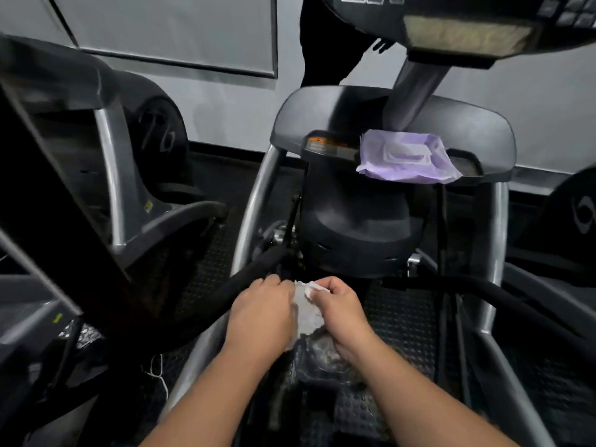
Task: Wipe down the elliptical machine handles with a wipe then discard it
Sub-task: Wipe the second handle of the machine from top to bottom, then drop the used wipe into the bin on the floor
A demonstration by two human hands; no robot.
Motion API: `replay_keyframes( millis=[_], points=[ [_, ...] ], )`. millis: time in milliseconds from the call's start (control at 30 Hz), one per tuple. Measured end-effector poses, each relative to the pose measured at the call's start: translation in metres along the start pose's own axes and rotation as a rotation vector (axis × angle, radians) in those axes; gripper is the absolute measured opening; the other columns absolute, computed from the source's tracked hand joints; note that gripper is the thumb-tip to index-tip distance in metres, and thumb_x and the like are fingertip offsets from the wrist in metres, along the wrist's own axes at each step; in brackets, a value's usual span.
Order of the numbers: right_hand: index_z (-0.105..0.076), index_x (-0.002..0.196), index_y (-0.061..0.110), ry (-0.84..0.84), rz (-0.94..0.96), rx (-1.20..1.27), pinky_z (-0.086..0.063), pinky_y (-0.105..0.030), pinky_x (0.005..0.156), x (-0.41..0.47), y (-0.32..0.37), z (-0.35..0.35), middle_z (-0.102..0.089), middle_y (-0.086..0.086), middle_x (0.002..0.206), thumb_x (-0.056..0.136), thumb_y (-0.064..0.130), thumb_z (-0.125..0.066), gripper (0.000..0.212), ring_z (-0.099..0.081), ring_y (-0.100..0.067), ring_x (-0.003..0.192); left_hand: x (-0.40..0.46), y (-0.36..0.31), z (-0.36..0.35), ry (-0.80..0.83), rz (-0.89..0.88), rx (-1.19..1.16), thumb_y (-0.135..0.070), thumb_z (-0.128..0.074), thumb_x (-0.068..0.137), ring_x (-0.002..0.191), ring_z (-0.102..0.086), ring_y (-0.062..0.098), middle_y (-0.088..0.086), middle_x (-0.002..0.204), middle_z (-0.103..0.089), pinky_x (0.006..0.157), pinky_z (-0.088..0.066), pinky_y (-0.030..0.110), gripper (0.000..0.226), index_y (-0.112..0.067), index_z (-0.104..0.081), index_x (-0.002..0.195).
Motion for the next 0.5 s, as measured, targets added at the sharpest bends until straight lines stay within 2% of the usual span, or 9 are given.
replay_keyframes(
  millis=[133,233,367,500],
  points=[
    [-0.067,0.090,0.019,-0.133,-0.004,0.075,-0.051,-0.039,0.073,0.018,-0.025,0.053,-0.070,-0.007,0.087,0.084,0.017,-0.067,0.006,-0.064,-0.021,0.081,0.034,-0.008,-0.053,0.033,0.051,-0.146,-0.028,-0.045,0.097,0.092,-0.062,0.025,-0.002,0.096,-0.060,0.075,-0.047,0.038,0.021,-0.020,-0.065,0.095],
    [-0.068,0.088,0.022,-0.180,-0.005,0.064,-0.051,-0.040,0.073,0.036,-0.057,0.088,-0.070,-0.011,0.091,0.084,0.018,-0.064,0.006,-0.064,-0.021,0.081,0.057,-0.023,-0.100,0.074,0.038,-0.203,-0.029,-0.046,0.097,0.090,-0.063,0.026,-0.002,0.097,-0.061,0.077,-0.051,0.037,0.022,-0.020,-0.066,0.095],
    [-0.069,0.079,0.023,-0.261,-0.083,0.028,-0.048,-0.041,0.069,0.070,-0.136,0.134,-0.069,-0.012,0.086,0.083,0.015,-0.063,0.010,-0.062,-0.027,0.079,0.079,-0.037,-0.186,0.169,0.020,-0.227,-0.030,-0.046,0.097,0.093,-0.063,0.025,-0.002,0.101,-0.063,0.080,-0.052,0.036,0.022,-0.022,-0.067,0.098],
    [-0.071,0.088,0.018,-0.334,-0.192,-0.020,-0.050,-0.038,0.071,0.108,-0.229,0.166,-0.074,-0.019,0.096,0.090,0.006,-0.059,0.017,-0.068,-0.033,0.085,0.092,-0.035,-0.279,0.256,0.029,-0.232,-0.032,-0.049,0.095,0.090,-0.065,0.026,0.000,0.094,-0.069,0.077,-0.053,0.036,0.020,-0.021,-0.066,0.093]
  ],
)
Point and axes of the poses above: each hand's wrist, its own x-axis towards the middle knuckle, its own z-axis out of the back of the hand, y = z × x, the point moved 8 cm from there along x, towards the middle knuckle
